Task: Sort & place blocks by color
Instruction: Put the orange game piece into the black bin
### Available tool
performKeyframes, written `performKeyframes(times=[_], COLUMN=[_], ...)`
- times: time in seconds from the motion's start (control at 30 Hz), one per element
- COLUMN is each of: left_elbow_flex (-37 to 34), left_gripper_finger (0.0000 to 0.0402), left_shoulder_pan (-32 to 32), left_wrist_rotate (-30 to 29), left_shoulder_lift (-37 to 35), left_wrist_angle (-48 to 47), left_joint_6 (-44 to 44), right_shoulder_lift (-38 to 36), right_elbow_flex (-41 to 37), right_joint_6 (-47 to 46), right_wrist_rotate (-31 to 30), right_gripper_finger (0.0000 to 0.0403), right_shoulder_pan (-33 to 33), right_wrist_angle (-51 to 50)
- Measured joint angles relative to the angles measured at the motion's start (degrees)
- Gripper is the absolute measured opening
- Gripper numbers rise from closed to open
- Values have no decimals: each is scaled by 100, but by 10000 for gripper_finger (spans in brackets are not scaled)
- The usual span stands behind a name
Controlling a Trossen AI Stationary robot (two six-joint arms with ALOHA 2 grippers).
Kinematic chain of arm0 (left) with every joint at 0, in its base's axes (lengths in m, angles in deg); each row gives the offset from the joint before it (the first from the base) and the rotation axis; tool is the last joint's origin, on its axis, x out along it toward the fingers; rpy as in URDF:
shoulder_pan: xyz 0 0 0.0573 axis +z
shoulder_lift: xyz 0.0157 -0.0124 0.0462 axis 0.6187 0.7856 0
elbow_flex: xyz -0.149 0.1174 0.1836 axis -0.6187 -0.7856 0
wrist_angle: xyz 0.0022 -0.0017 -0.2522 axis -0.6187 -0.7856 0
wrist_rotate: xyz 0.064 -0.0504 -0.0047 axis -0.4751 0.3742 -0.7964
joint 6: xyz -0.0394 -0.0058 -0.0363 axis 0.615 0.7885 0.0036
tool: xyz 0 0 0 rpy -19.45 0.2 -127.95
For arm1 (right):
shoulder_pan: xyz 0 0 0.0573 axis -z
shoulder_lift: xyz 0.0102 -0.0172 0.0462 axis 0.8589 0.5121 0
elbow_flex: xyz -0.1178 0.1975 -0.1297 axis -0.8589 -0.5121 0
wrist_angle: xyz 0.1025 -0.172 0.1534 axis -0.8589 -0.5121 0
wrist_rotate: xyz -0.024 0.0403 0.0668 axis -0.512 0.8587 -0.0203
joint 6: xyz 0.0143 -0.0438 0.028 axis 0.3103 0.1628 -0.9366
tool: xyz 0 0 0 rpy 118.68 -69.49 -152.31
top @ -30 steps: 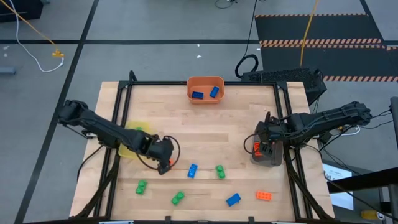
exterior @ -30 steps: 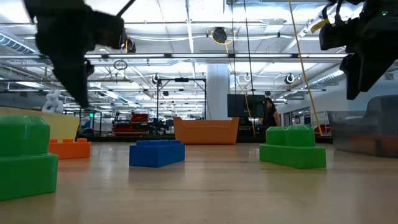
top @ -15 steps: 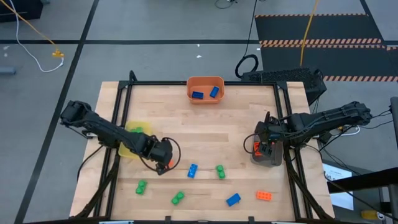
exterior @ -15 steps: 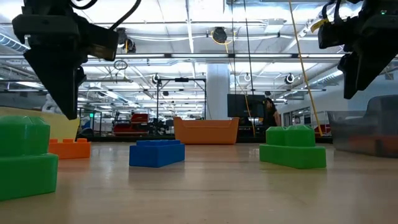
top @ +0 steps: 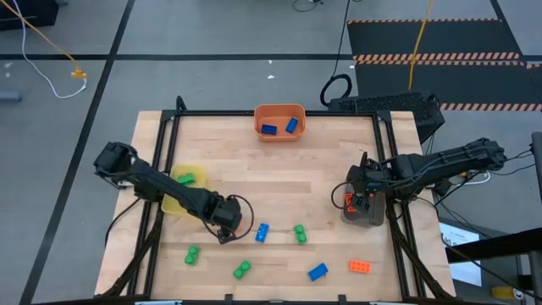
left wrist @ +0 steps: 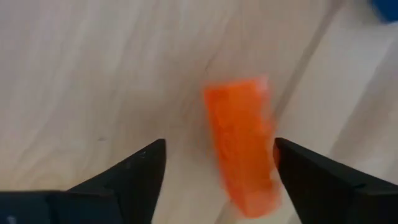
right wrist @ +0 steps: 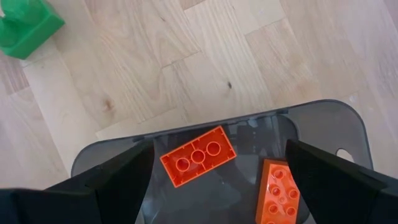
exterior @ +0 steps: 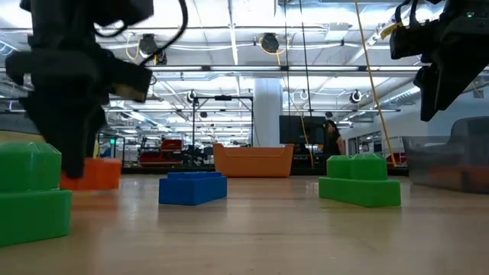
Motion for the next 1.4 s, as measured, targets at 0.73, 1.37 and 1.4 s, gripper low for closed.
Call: performKeyframes(times=[0.73,1.37,1.4], left_elbow_flex=[130,787,787], left_gripper_finger=[47,184,204], left_shoulder_pan=[155,271,268], left_wrist_rotate=[-225,-1060,-1139], left_shoulder_lift=[332,320,320], left_wrist_angle=[71,378,404], left_joint_6=[-792,-3325,-3445], right_shoulder_lift=[0,0,0], right_elbow_flex=[0,0,0], right_joint_6=[-2,51,51], right_wrist_rotate=[-155,-152,-152], right_gripper_finger=[352,352,352], right_shoulder_pan=[0,-2,-2], right_wrist_angle=[279,453,453])
